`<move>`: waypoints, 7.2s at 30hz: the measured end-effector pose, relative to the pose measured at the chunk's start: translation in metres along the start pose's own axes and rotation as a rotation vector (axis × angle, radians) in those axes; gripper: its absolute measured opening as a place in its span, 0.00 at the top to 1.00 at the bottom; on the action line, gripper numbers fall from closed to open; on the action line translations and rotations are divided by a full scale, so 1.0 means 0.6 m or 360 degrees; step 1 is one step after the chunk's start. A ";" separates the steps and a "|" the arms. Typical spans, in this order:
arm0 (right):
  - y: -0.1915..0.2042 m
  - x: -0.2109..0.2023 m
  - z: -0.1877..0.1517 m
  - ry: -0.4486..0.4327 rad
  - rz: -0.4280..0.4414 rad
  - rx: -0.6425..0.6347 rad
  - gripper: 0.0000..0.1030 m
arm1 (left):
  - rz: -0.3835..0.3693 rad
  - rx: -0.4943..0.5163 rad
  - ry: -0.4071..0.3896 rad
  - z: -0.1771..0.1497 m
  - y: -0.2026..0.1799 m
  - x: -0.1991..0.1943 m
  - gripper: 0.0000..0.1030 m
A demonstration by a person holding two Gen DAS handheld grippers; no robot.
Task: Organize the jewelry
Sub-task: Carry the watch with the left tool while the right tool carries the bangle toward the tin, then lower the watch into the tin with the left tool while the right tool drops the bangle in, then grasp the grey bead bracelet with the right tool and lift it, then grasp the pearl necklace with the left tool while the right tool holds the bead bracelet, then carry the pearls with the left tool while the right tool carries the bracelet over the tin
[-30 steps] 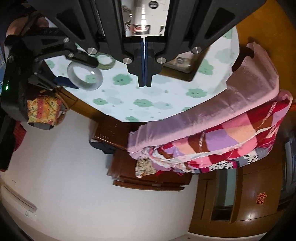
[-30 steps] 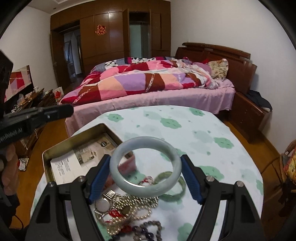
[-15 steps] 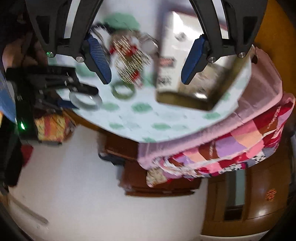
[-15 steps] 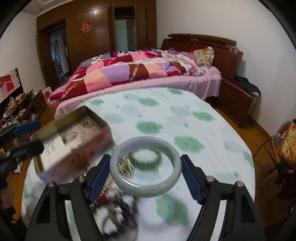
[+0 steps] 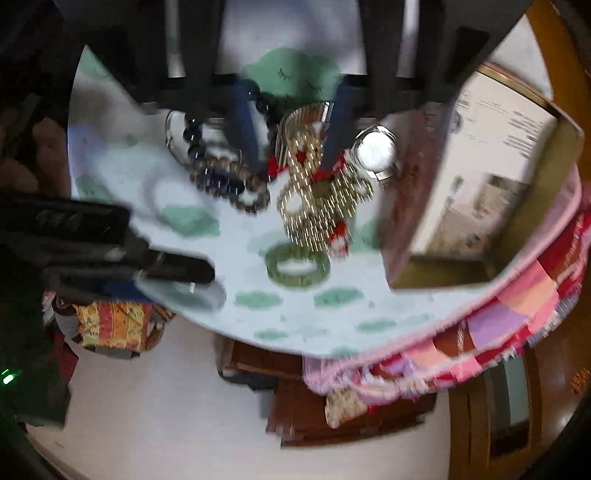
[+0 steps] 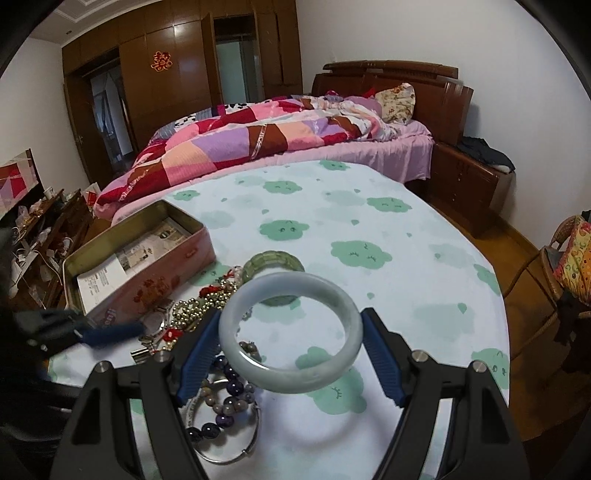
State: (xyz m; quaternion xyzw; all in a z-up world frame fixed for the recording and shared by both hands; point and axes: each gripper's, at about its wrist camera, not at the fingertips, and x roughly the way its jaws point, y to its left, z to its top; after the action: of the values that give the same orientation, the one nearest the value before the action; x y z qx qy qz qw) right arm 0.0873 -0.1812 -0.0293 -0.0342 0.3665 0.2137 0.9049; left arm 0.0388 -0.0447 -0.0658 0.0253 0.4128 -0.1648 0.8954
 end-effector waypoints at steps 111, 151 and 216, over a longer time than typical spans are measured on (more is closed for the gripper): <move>0.032 0.018 -0.054 0.0054 0.0078 -0.0139 0.91 | 0.0368 -0.0228 -0.0381 0.005 0.043 -0.086 0.28; 0.007 0.028 -0.068 0.0088 0.0035 -0.0071 0.90 | -0.0030 -0.0145 -0.0181 0.000 -0.011 -0.052 0.95; 0.191 0.026 0.125 -0.0199 0.0419 -0.0423 0.91 | 0.0369 -0.0330 -0.0418 0.087 0.215 -0.129 0.95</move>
State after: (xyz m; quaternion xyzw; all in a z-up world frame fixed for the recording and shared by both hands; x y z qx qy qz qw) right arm 0.0988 -0.0554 0.0257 -0.0919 0.2796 0.3784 0.8776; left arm 0.0709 0.0889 0.0150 -0.0413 0.3017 -0.0191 0.9523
